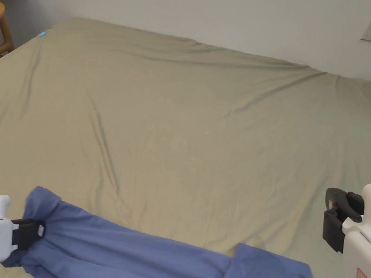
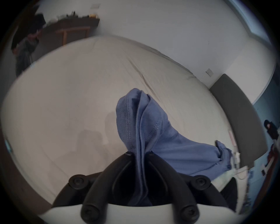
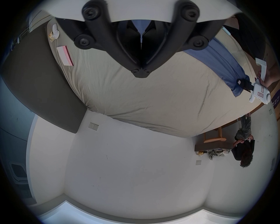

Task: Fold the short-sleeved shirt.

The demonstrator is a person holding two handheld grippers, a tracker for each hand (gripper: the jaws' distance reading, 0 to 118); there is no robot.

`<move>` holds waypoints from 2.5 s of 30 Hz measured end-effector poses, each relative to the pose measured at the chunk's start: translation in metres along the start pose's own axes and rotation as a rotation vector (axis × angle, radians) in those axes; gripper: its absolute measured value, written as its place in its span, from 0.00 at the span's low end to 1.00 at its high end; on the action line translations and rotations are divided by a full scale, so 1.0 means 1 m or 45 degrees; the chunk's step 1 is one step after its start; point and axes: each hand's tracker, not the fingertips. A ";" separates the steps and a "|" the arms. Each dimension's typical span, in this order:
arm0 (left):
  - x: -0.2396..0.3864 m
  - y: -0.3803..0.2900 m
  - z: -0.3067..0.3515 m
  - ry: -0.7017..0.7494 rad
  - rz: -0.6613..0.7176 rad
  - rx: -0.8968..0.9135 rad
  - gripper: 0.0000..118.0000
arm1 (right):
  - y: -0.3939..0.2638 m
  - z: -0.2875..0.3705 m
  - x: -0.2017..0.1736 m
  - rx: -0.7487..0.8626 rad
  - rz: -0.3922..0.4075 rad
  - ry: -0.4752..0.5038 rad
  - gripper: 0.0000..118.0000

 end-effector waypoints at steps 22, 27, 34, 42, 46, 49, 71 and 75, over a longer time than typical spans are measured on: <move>0.175 -0.016 -0.015 -0.082 -0.269 -0.137 0.04 | -0.012 0.017 0.018 0.034 -0.062 0.001 0.02; 0.210 -0.052 -0.063 -0.033 -0.294 -0.241 0.05 | -0.021 0.016 0.027 0.015 -0.087 0.000 0.02; 0.239 -0.078 -0.078 -0.176 -0.251 -0.330 0.56 | -0.028 0.012 0.035 -0.015 -0.093 0.007 0.02; 0.211 -0.032 -0.010 -0.452 -0.062 -0.037 0.65 | -0.029 0.013 0.036 -0.016 -0.087 0.012 0.02; 0.194 -0.020 0.008 -0.132 -0.307 0.169 0.00 | -0.030 0.015 0.031 -0.015 -0.075 0.020 0.02; 0.190 -0.033 -0.007 -0.066 -0.410 0.104 0.00 | -0.030 0.015 0.028 -0.016 -0.077 0.029 0.02; 0.279 -0.115 -0.062 -0.519 -0.454 -0.181 0.00 | -0.035 0.013 0.029 -0.052 -0.092 0.036 0.02; 0.231 -0.081 -0.042 -0.619 -0.164 -0.104 0.00 | -0.030 0.013 0.031 -0.038 -0.077 0.032 0.02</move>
